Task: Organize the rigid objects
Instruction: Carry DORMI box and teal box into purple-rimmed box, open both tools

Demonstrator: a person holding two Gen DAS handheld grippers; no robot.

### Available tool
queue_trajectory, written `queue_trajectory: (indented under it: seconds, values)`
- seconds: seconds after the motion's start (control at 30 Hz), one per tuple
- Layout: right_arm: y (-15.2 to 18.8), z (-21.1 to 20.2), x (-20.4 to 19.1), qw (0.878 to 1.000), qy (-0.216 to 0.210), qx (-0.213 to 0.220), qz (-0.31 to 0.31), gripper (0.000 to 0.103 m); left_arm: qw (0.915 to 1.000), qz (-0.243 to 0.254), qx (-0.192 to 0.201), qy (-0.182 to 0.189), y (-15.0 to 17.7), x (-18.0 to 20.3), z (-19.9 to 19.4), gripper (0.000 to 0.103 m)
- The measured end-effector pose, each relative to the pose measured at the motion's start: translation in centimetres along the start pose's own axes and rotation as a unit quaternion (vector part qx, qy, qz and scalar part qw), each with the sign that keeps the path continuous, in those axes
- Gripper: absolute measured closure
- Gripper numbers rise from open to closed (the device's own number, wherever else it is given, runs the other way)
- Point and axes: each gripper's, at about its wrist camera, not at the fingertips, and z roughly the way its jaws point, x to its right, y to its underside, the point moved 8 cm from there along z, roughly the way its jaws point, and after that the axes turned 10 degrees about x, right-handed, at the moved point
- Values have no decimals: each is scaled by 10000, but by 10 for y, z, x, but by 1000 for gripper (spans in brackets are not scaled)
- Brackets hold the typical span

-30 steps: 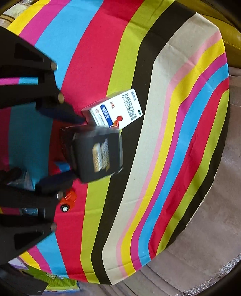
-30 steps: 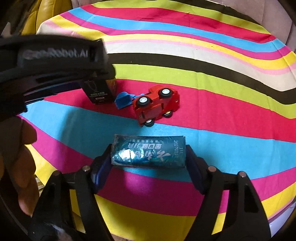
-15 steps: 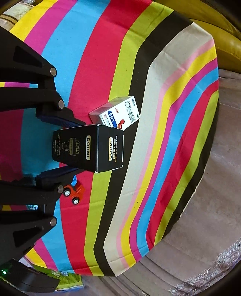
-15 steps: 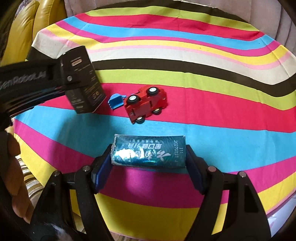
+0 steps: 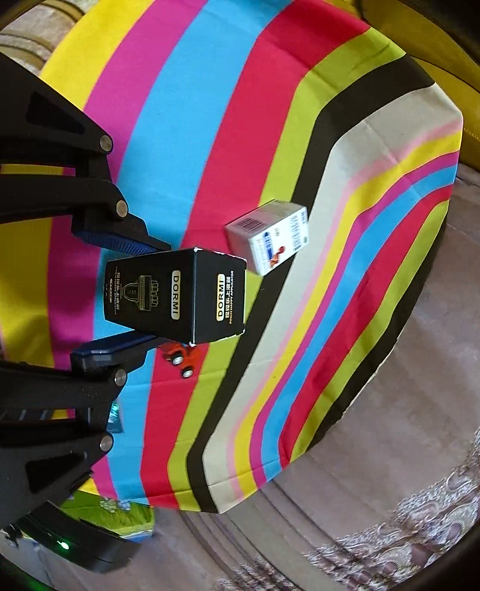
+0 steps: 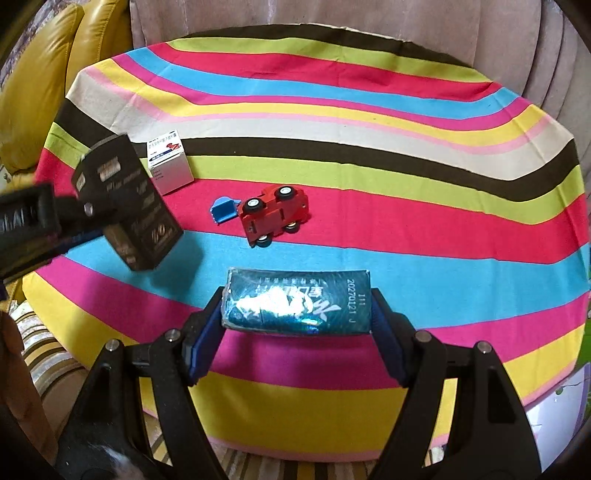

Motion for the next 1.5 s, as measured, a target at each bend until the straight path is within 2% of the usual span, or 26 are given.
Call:
queue_trajectory:
  seconds: [0.23,0.8,0.97,1.2,1.5]
  values:
    - [0,3,8,9997,224,80,-45,27,9999,120,-68,84,14,7,-7,63]
    - [7,-25,25,9985,449,247,176,27,9997,145,-176,131,31,10,-24,63]
    - [8,-36,33,9975,598,299,213,27,9993,172,-207,268,36,18,-29,63]
    - [13,-59,47,9961,721,413,312,27,9980,225,-324,504,49,35,-36,63]
    - [40,-92,91,9931,872,371,689,27,9941,542,-455,819,74,78,-50,63]
